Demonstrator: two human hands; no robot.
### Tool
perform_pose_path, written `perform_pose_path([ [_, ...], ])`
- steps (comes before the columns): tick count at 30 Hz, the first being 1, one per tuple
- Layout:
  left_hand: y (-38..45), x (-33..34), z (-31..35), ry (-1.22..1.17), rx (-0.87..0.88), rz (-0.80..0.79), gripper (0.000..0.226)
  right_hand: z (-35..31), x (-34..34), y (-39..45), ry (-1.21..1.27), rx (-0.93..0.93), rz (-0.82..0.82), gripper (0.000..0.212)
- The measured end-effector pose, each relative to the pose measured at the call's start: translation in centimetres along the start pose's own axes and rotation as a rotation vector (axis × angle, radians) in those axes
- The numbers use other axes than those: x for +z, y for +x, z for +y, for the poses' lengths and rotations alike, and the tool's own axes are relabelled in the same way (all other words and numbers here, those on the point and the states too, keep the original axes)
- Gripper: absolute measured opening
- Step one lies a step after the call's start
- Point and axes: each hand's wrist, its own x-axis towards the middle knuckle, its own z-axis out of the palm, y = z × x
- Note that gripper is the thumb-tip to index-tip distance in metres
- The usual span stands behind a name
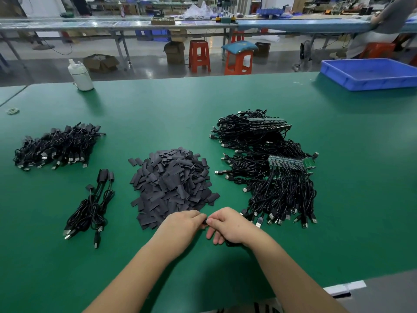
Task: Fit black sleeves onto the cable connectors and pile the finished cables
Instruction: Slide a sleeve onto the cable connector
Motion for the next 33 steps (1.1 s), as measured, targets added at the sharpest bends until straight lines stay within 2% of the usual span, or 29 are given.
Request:
perform_pose_path([
  [8,0.3,-0.8,0.6,0.157,0.008,-0.099,0.031,-0.7,-0.1,-0.5,-0.106,-0.025,0.018,0.032],
  [12,0.1,-0.6,0.4,0.142,0.121,0.088,0.029,-0.8,-0.1,-0.6,-0.101,-0.027,0.014,0.031],
  [14,0.0,-0.5,0.5,-0.115,-0.025,0.164,0.043,-0.9,-0.1,-0.6,0.033,-0.020,0.040,0.029],
  [16,0.1,-0.5,1.0,-0.460,-0.299,0.305,0.057,-1.4,-0.1,-0.8,0.281,-0.035,0.104,0.028],
  [18,0.3,-0.5,1.4,-0.850,-0.547,0.338,0.049,-2.3,-0.4,-0.9,0.580,-0.086,0.171,0.028],
  [20,0.3,-0.3,2.1,-1.136,-0.606,0.183,0.025,-3.5,-0.6,-0.9,0.885,-0.144,0.202,0.027],
  [21,0.1,-0.2,2.7,-1.213,-0.584,0.115,0.021,-4.0,-0.7,-0.8,1.014,-0.165,0.211,0.026],
  [24,0.0,-0.4,3.8,-1.318,-0.522,0.113,0.018,-5.2,-0.5,-0.1,1.262,-0.212,0.252,0.024],
  [26,0.3,-0.7,3.9,-1.337,-0.536,0.189,0.014,-5.6,-0.3,0.5,1.270,-0.228,0.316,0.023],
  [28,0.4,-1.3,3.8,-1.343,-0.565,0.256,0.011,-5.8,0.0,1.1,1.172,-0.248,0.381,0.021],
  [33,0.4,-2.9,2.7,-1.278,-0.573,0.279,0.011,-6.1,0.2,2.1,0.721,-0.215,0.405,0.023],
])
